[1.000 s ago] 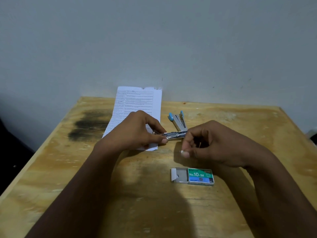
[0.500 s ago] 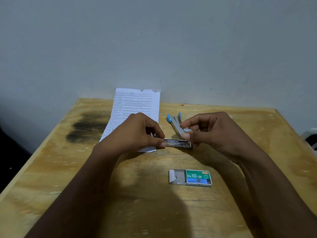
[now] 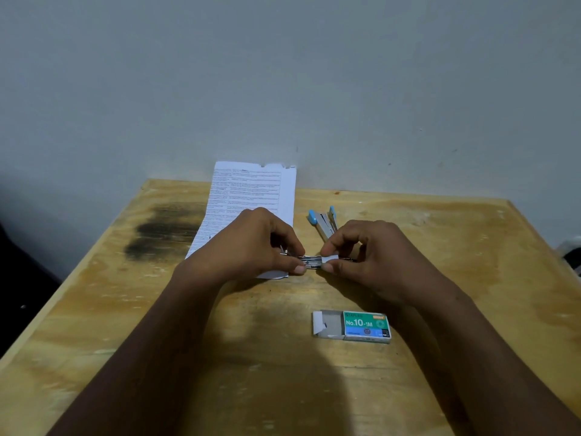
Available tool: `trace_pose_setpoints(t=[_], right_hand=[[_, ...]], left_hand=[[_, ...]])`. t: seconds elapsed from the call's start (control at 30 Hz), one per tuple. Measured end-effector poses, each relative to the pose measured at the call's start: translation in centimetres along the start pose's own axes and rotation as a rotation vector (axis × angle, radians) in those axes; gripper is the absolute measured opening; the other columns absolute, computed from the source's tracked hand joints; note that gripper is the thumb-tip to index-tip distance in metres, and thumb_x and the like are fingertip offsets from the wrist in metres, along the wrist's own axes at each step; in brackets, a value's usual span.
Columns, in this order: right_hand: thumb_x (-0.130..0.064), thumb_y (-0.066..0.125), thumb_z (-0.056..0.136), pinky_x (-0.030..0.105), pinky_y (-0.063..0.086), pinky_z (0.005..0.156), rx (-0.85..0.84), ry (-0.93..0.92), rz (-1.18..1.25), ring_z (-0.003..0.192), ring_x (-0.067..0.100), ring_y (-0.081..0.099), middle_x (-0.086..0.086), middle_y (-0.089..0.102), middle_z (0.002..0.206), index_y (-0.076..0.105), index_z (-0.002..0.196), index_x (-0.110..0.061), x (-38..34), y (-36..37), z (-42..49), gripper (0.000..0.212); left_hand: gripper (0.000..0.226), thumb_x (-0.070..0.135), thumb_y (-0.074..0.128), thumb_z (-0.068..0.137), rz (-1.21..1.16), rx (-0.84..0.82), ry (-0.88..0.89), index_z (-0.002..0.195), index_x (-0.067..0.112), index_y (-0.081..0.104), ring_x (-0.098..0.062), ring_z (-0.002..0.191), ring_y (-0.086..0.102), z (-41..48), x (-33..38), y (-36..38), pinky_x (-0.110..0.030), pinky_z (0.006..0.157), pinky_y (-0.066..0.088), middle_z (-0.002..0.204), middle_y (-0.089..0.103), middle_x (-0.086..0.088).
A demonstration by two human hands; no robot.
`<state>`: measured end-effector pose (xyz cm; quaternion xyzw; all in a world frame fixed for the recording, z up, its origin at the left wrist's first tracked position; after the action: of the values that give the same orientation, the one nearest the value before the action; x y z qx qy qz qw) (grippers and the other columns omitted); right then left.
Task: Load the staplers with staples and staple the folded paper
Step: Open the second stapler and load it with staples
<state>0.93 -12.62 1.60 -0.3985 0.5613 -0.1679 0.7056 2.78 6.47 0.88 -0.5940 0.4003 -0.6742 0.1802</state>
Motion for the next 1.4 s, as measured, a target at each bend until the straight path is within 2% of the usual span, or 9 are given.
trace_pose_setpoints(t=[0.27,0.4,0.7,0.83,0.93,1.07,1.2,1.27,1.4], right_hand=[[-0.024,0.081,0.079,0.022,0.048,0.071,0.057,-0.043,-0.053,0.085,0.005,0.057,-0.011,0.067,0.091,0.077,0.093,-0.029,-0.4,1.1,0.4,0.015],[-0.022,0.083,0.078,0.02,0.046,0.067,0.082,-0.08,-0.069,0.081,0.004,0.057,-0.011,0.067,0.087,0.077,0.089,-0.028,-0.7,1.1,0.5,0.014],[-0.021,0.084,0.076,0.032,0.055,0.076,0.091,-0.14,-0.107,0.083,0.01,0.062,-0.009,0.071,0.086,0.08,0.084,-0.026,-1.0,1.4,0.7,0.011],[-0.027,0.081,0.08,0.033,0.052,0.08,0.056,-0.12,-0.186,0.095,0.012,0.058,-0.008,0.072,0.095,0.08,0.09,-0.028,-1.3,1.5,0.9,0.01],[-0.035,0.077,0.082,0.03,0.04,0.078,0.045,-0.075,-0.299,0.109,0.011,0.044,-0.017,0.065,0.108,0.08,0.092,-0.03,-1.1,0.9,0.8,0.012],[-0.036,0.074,0.084,0.029,0.035,0.075,0.031,-0.009,-0.348,0.105,0.01,0.041,-0.018,0.058,0.109,0.079,0.092,-0.033,-0.1,-1.0,-0.1,0.01],[-0.027,0.068,0.083,0.03,0.038,0.072,0.087,-0.002,-0.275,0.1,0.012,0.047,-0.013,0.061,0.101,0.077,0.09,-0.033,0.5,-2.0,-0.5,0.013],[-0.022,0.065,0.083,0.029,0.038,0.075,0.051,-0.044,-0.249,0.1,0.01,0.046,-0.013,0.06,0.104,0.076,0.099,-0.035,-0.1,-1.4,-0.5,0.024],[-0.018,0.061,0.083,0.028,0.041,0.079,-0.013,-0.112,-0.233,0.101,0.012,0.047,-0.009,0.061,0.107,0.075,0.111,-0.036,-0.8,0.2,-0.3,0.036]], left_hand=[[0.02,0.034,0.091,0.069,-0.001,-0.01,0.013,0.086,0.03,0.083,-0.011,0.079,0.066,-0.1,0.2,0.0,-0.035,0.072,0.056,0.078,0.076,0.013],[0.02,0.033,0.092,0.069,-0.003,-0.011,0.02,0.086,0.031,0.083,-0.012,0.079,0.066,-0.1,0.2,0.0,-0.037,0.073,0.056,0.079,0.076,0.011],[0.019,0.032,0.092,0.069,-0.011,-0.004,0.034,0.086,0.028,0.084,-0.011,0.076,0.066,0.0,0.0,0.0,-0.026,0.066,0.049,0.076,0.075,0.01],[0.019,0.032,0.092,0.069,-0.016,-0.002,0.033,0.086,0.029,0.084,-0.01,0.076,0.067,0.0,-0.2,0.0,-0.022,0.065,0.049,0.075,0.075,0.011],[0.019,0.031,0.092,0.07,-0.018,-0.004,0.027,0.087,0.029,0.084,-0.007,0.073,0.065,0.0,-0.1,0.0,-0.02,0.064,0.048,0.074,0.075,0.013],[0.02,0.032,0.091,0.07,-0.026,-0.008,0.011,0.088,0.03,0.083,-0.007,0.075,0.064,-0.1,-0.2,-0.2,-0.022,0.067,0.049,0.076,0.075,0.011],[0.018,0.032,0.092,0.069,-0.03,-0.014,0.0,0.085,0.032,0.083,0.0,0.07,0.063,0.0,-0.4,-0.1,-0.014,0.063,0.046,0.075,0.076,0.012],[0.017,0.03,0.093,0.069,-0.061,-0.015,-0.006,0.083,0.031,0.083,0.002,0.067,0.062,0.0,-0.5,-0.2,-0.016,0.065,0.048,0.077,0.078,0.012],[0.018,0.028,0.092,0.07,-0.075,-0.02,-0.005,0.085,0.029,0.084,-0.005,0.071,0.067,0.1,-0.5,-0.1,-0.031,0.072,0.056,0.078,0.079,0.009]])
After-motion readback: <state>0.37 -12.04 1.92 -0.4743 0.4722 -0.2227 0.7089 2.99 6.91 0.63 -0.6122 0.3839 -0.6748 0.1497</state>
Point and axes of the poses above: each hand's wrist, its own z-axis towards the middle knuckle, its own y-axis out of the palm, x = y × z, the point moved 4 cm from there along z, towards the middle knuckle
